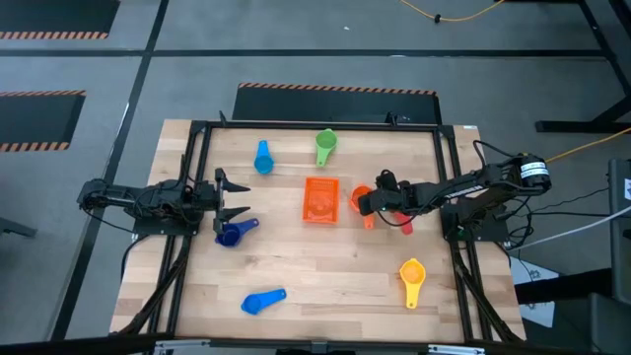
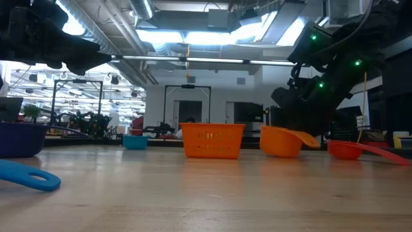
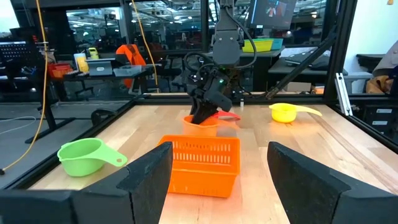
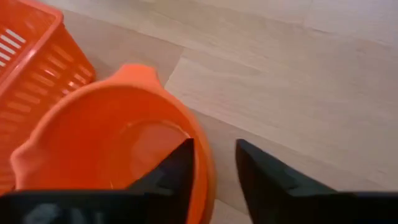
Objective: Nest measuring cups in basket
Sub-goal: Move the orange measuring cup to the center, then stack the green measuring cup on top of the orange measuring cup
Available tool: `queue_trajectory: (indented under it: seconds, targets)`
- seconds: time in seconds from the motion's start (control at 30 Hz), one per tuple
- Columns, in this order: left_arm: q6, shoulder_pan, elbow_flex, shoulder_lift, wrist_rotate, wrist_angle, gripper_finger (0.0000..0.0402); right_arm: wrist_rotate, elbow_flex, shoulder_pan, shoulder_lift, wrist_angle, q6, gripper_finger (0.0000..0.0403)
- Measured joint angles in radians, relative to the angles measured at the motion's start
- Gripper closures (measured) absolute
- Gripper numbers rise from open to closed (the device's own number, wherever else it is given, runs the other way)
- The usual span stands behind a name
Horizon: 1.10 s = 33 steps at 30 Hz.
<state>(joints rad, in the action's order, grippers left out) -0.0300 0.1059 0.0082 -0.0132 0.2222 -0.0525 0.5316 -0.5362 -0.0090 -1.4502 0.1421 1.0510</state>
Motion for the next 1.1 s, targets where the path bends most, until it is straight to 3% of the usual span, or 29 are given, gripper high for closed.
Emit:
queue_trajectory:
  seconds: [0.2, 0.53, 0.87, 1.1]
  targets:
    - [0.000, 0.000, 0.000, 0.000, 0.000, 0.000, 0.0146, 0.022, 0.000, 0.000, 0.000, -0.019, 0.000, 0.0225]
    - [0.000, 0.000, 0.000, 0.000, 0.000, 0.000, 0.0146, 0.024, 0.000, 0.000, 0.060, -0.012, -0.011, 0.0223]
    - [0.000, 0.000, 0.000, 0.000, 0.000, 0.000, 0.0146, 0.062, -0.004, 0.000, 0.254, 0.041, -0.095, 0.0223]
    - [0.000, 0.000, 0.000, 0.000, 0.000, 0.000, 0.0146, 0.101, -0.088, -0.015, 0.335, 0.032, -0.143, 0.0223]
